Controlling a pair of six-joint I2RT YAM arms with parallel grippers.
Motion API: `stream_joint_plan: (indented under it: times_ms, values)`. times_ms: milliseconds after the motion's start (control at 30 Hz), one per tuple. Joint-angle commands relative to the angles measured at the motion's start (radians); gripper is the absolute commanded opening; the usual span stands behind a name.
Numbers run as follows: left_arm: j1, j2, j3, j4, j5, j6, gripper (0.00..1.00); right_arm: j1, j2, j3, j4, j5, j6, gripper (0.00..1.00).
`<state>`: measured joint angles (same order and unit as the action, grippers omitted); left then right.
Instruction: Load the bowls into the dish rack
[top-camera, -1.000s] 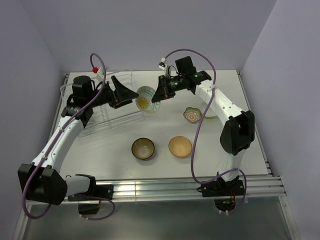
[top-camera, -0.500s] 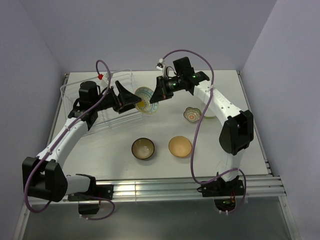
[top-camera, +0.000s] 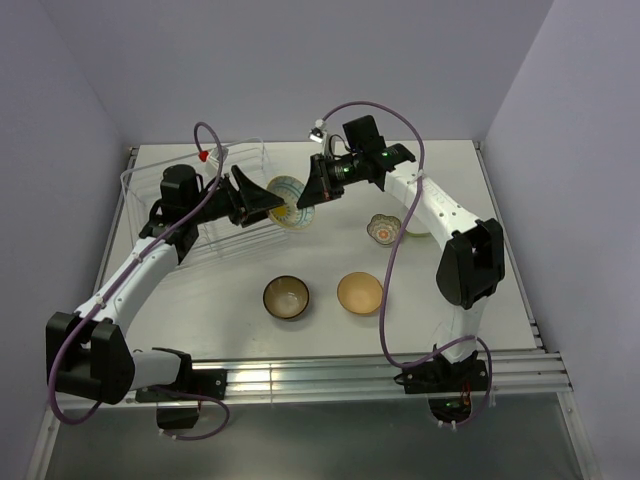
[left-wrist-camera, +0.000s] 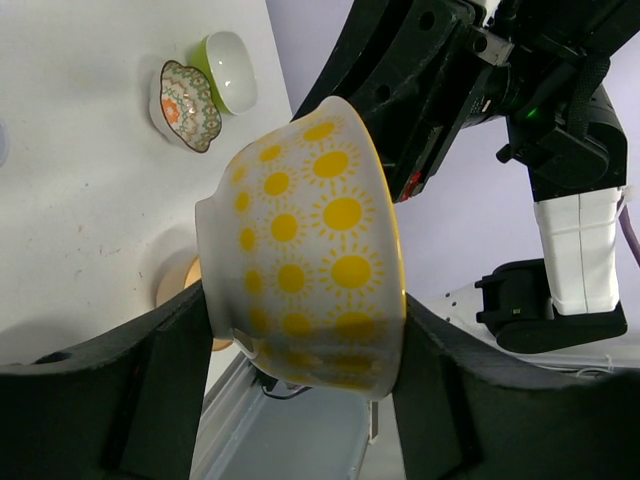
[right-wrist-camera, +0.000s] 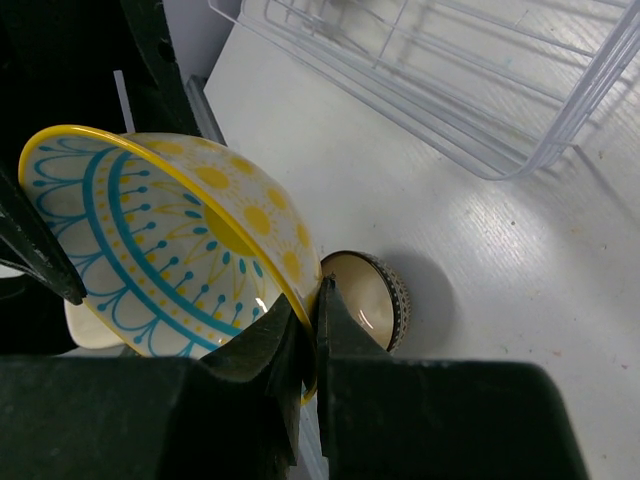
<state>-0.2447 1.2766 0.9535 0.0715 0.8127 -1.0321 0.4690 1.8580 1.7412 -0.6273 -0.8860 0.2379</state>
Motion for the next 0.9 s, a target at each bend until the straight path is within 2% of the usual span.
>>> stream_joint_plan:
  times_ms: [0, 100, 167, 200, 567, 767, 833, 867]
  values:
    - [-0.005, -0.005, -0.002, 0.077, 0.013, -0.014, 0.57, 0.008, 0.004, 0.001, 0.060, -0.056, 0.012, 0.00]
    - [-0.005, -0.011, -0.012, 0.088, 0.016, -0.020, 0.49, 0.008, 0.007, -0.003, 0.057, -0.054, 0.008, 0.00]
    - [-0.005, -0.020, -0.015, 0.093, 0.020, -0.022, 0.57, 0.010, 0.009, -0.008, 0.057, -0.054, 0.008, 0.00]
    - [-0.005, -0.023, -0.015, 0.099, 0.025, -0.022, 0.67, 0.008, 0.010, -0.008, 0.054, -0.054, 0.006, 0.00]
    - [-0.004, -0.068, -0.042, 0.200, 0.049, -0.072, 0.82, 0.008, 0.018, -0.040, 0.083, -0.111, 0.024, 0.00]
    - [-0.004, -0.069, -0.041, 0.179, 0.049, -0.060, 0.74, 0.008, 0.015, -0.052, 0.087, -0.102, 0.027, 0.00]
    - [-0.004, -0.071, -0.042, 0.171, 0.048, -0.057, 0.69, 0.008, 0.017, -0.052, 0.089, -0.100, 0.029, 0.00]
    - [-0.004, -0.072, -0.042, 0.168, 0.045, -0.052, 0.63, 0.008, 0.020, -0.052, 0.087, -0.099, 0.029, 0.00]
